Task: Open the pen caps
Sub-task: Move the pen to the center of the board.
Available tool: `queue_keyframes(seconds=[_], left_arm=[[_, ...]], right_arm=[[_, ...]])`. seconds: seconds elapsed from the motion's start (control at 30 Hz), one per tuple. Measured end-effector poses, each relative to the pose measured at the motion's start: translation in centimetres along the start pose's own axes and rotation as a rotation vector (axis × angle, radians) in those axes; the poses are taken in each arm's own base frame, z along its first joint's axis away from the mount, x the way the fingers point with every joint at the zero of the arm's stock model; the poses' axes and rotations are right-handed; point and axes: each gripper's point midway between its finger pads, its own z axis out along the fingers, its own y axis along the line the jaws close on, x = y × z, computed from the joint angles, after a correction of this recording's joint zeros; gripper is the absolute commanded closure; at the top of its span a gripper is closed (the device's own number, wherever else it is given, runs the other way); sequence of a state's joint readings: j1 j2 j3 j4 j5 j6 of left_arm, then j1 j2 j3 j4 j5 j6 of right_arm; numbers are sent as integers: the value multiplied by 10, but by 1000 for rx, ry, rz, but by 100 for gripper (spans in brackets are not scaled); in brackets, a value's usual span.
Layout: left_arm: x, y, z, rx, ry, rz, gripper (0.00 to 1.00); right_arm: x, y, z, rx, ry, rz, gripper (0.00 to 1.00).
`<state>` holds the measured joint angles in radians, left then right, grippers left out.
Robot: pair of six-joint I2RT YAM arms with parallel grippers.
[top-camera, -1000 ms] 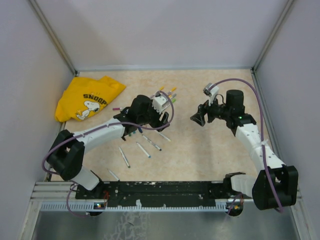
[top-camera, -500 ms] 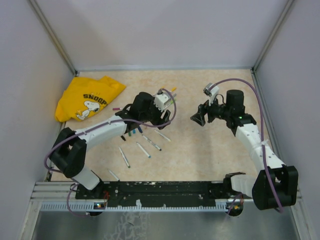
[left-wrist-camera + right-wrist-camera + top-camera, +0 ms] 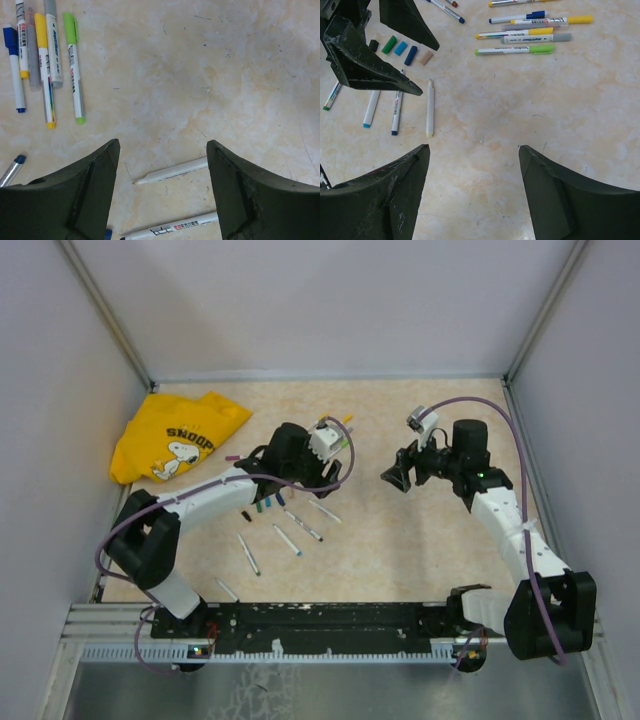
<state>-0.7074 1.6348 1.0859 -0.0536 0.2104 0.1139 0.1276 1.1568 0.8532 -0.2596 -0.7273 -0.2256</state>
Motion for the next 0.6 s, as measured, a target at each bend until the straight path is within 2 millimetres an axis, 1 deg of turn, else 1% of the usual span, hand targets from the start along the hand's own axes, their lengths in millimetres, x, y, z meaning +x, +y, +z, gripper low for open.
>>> queue_keyframes(seconds=[0.2, 0.37, 0.6], left_arm=[[-2, 3, -1, -5, -1, 4, 24], [-11, 6, 0, -9, -16, 14, 25], [-10, 10, 2, -13, -9, 18, 25]], right_arm=[[0, 0, 0, 0, 0, 0, 27], [0, 0, 0, 0, 0, 0, 27], [0, 1, 0, -3, -1, 2, 27]])
